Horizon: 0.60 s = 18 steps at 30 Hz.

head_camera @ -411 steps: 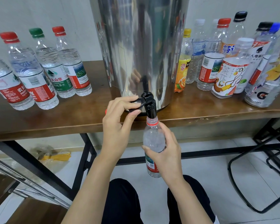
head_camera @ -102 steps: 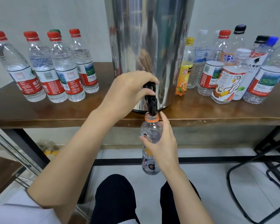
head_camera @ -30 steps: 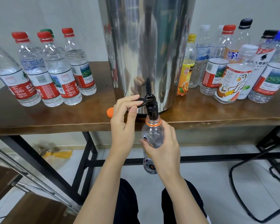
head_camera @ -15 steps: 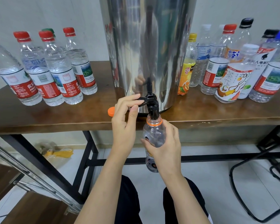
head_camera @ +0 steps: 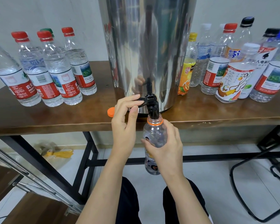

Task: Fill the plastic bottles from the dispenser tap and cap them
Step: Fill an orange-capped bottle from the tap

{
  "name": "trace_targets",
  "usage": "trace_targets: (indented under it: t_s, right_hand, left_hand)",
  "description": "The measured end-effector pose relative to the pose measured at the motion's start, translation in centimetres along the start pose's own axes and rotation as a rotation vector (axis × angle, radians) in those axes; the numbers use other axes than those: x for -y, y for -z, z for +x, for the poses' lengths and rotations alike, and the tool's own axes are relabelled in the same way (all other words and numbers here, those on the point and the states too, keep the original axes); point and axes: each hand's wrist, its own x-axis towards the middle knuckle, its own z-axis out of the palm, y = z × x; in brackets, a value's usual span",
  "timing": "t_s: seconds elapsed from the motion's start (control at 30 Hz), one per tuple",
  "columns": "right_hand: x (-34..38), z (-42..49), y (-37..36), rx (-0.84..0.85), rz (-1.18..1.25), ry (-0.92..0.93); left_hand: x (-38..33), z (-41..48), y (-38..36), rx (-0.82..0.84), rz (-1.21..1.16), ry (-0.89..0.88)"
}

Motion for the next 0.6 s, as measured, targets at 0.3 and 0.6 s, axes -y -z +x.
trace_targets:
  t_s: [0.3,0.6]
  right_hand:
    - [0.03,-0.21,-0.16,-0.021,0.018,0.008]
    - [-0.27,-0.34,-0.12,-0.009,-0.005,-0.003]
  left_hand:
    - [-0.01,-0.03,-0.14,-0.009,0.014,0.009]
    - [0.04,0.00,-0.19,-0.015,0.015,-0.001]
